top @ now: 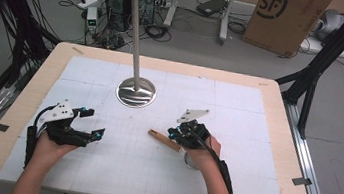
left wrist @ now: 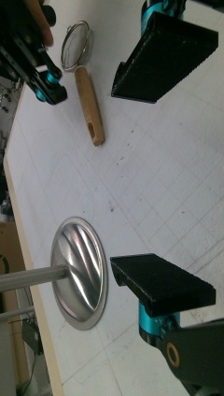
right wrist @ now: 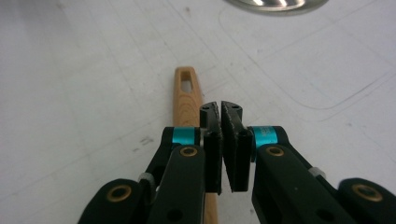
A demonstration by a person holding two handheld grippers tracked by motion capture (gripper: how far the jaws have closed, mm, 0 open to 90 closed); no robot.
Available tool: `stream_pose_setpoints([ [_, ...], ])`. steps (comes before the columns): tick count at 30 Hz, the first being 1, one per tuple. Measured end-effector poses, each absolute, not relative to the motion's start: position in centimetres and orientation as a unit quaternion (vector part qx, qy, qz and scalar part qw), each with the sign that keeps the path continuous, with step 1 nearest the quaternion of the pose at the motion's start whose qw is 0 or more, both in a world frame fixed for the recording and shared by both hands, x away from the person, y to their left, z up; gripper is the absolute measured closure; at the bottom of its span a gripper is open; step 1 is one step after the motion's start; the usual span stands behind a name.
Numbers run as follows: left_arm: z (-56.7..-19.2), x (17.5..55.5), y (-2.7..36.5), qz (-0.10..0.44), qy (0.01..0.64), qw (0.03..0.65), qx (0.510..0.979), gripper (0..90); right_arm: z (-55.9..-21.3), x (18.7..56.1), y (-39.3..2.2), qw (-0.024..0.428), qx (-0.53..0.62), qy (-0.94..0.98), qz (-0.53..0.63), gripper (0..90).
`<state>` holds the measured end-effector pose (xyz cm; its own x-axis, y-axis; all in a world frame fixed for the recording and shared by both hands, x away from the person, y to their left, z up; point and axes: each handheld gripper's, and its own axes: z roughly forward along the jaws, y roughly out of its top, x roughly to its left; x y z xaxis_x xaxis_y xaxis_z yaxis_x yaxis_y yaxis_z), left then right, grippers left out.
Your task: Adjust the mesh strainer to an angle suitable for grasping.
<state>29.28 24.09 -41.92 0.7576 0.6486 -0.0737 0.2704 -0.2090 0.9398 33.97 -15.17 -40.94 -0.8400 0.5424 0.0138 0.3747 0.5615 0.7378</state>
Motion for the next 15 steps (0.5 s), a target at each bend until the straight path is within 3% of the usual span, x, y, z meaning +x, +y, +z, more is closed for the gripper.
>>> stream_pose_setpoints([
  [15, -41.6, 28.9, 23.6, 0.173, 0.295, 0.555, 0.758, 16.4, -38.8, 28.7, -21.4, 0.131, 0.264, 0.829, 0.476, 77.3],
])
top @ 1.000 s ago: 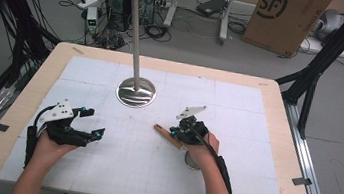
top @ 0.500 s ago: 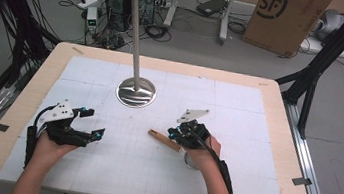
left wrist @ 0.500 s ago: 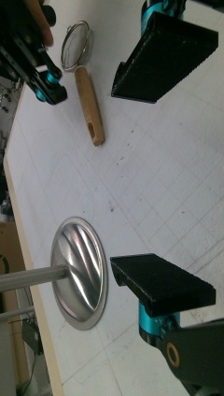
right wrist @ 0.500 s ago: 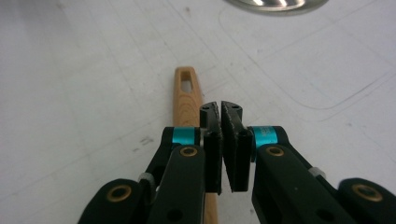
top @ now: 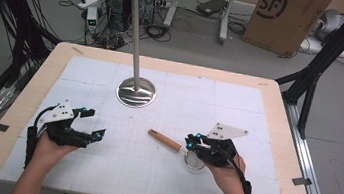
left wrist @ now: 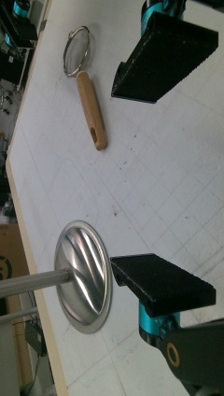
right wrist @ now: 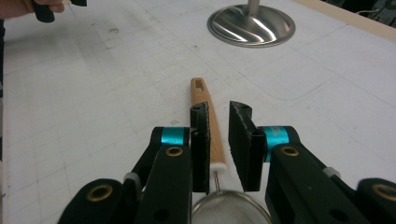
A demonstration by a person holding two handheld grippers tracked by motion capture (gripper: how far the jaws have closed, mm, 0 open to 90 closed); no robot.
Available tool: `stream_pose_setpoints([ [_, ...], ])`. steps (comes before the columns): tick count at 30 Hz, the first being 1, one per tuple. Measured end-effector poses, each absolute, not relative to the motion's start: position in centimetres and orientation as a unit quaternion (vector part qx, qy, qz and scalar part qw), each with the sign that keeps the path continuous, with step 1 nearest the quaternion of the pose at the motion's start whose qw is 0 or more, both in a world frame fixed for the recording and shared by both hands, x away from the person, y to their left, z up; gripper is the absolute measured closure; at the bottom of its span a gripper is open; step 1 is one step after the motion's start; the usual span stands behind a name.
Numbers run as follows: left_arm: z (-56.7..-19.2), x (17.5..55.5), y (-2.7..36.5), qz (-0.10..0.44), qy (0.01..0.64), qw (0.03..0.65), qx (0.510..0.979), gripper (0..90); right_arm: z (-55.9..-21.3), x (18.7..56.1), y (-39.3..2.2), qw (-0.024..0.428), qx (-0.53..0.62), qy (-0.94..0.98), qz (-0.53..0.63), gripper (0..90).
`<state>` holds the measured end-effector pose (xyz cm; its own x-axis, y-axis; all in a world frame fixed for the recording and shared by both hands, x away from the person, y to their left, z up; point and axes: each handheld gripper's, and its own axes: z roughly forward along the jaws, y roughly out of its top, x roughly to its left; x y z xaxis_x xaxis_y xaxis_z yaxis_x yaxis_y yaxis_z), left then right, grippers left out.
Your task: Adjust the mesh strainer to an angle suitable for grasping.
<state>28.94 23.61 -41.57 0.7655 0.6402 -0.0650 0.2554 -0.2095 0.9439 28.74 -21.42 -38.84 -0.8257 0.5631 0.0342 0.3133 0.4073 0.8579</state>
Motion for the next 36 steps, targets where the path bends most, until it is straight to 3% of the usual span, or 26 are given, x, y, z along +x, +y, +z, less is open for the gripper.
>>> stream_pose_setpoints([
  [16, -41.2, 28.8, 22.8, 0.171, 0.279, 0.558, 0.763, 16.4, -39.9, 27.6, -24.4, 0.157, 0.292, 0.802, 0.496, 59.8],
  [27, -41.1, 28.8, 23.1, 0.172, 0.279, 0.561, 0.76, 16.4, -40.5, 28.2, -24.0, 0.168, 0.314, 0.788, 0.502, 43.4],
  [36, -41.2, 28.8, 23.0, 0.171, 0.279, 0.561, 0.76, 16.3, -40.9, 28.3, -23.9, 0.171, 0.319, 0.791, 0.493, 36.7],
])
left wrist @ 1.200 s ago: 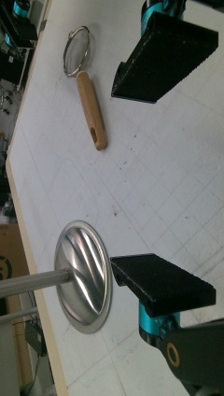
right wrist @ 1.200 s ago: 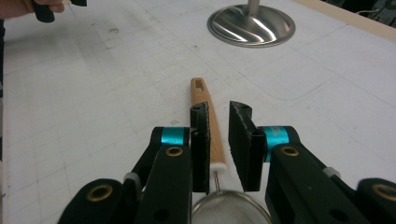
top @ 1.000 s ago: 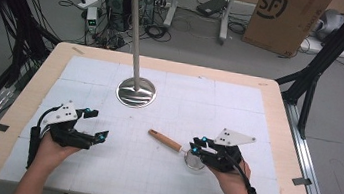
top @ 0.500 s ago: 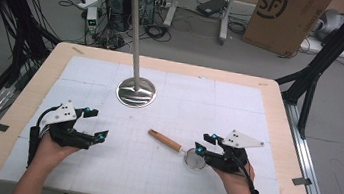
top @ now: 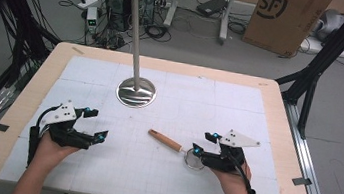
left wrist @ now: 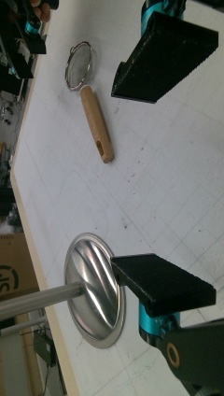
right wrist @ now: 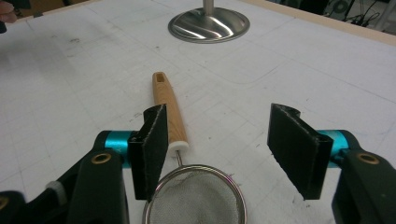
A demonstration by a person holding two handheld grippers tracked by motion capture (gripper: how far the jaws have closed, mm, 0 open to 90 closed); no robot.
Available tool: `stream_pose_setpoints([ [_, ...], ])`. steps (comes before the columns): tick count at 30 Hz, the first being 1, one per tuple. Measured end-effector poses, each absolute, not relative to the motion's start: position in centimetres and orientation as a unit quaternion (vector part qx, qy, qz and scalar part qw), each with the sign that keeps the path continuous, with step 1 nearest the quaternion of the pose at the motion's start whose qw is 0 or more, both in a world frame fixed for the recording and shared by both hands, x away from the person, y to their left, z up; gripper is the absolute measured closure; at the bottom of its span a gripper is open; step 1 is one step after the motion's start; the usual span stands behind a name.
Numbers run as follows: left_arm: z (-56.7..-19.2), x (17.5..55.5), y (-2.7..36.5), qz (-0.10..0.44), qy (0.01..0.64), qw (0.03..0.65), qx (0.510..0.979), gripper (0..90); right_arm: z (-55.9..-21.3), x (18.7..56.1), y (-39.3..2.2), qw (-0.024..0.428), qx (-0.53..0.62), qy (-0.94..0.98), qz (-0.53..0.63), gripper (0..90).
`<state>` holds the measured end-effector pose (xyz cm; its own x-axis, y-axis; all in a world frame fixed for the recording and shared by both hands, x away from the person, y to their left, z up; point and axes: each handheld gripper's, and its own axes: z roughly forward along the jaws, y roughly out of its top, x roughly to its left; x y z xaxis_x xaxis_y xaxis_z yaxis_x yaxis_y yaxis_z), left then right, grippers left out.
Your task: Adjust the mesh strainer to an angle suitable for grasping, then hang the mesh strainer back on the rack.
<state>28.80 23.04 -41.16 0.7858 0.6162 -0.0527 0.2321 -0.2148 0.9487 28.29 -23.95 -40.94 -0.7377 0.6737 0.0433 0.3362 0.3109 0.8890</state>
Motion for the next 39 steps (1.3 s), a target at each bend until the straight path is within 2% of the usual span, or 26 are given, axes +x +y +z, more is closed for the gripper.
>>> stream_pose_setpoints([
  [19, -41.1, 28.9, 23.2, 0.176, 0.281, 0.56, 0.759, 16.4, -41.2, 28.5, -23.5, 0.171, 0.315, 0.804, 0.475, 30.7],
  [39, -41.0, 28.6, 24.0, 0.179, 0.286, 0.563, 0.755, 16.4, -40.9, 29.7, -20.4, 0.155, 0.291, 0.837, 0.436, 30.6],
])
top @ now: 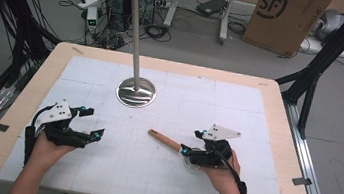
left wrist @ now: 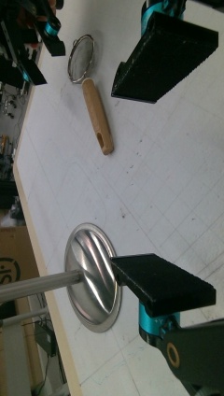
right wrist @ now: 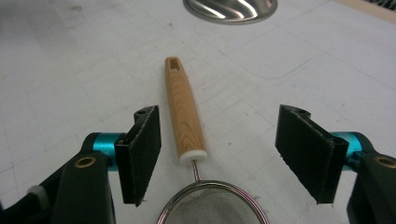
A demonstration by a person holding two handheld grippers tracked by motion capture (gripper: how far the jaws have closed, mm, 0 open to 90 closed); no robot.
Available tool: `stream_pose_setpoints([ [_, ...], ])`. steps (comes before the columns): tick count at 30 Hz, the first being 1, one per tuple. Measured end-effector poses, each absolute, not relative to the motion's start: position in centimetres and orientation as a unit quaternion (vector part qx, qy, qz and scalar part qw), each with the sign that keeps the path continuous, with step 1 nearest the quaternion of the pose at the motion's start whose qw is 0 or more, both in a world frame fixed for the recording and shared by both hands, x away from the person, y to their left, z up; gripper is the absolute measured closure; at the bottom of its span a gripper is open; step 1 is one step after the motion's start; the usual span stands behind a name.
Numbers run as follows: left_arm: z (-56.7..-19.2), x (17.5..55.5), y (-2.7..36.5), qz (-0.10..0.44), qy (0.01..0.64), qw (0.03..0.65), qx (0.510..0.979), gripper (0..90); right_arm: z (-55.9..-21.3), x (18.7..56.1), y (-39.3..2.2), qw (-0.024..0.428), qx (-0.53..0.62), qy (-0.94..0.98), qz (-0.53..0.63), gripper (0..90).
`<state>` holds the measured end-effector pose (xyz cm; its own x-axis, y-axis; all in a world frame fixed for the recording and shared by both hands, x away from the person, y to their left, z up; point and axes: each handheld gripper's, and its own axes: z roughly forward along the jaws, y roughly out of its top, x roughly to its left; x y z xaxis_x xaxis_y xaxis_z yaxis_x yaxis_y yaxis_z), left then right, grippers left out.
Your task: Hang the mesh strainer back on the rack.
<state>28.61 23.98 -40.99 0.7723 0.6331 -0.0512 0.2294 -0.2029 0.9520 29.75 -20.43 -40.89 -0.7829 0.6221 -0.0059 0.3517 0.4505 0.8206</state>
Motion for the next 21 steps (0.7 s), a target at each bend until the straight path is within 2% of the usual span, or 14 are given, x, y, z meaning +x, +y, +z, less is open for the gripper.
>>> stream_pose_setpoints([
  [14, -40.9, 28.6, 24.1, 0.177, 0.286, 0.564, 0.754, 16.3, -40.4, 31.4, -18.0, 0.136, 0.268, 0.876, 0.376, 34.9],
  [21, -41.0, 28.6, 24.1, 0.177, 0.288, 0.564, 0.753, 16.4, -41.4, 32.0, -17.0, 0.117, 0.268, 0.896, 0.334, 41.3],
])
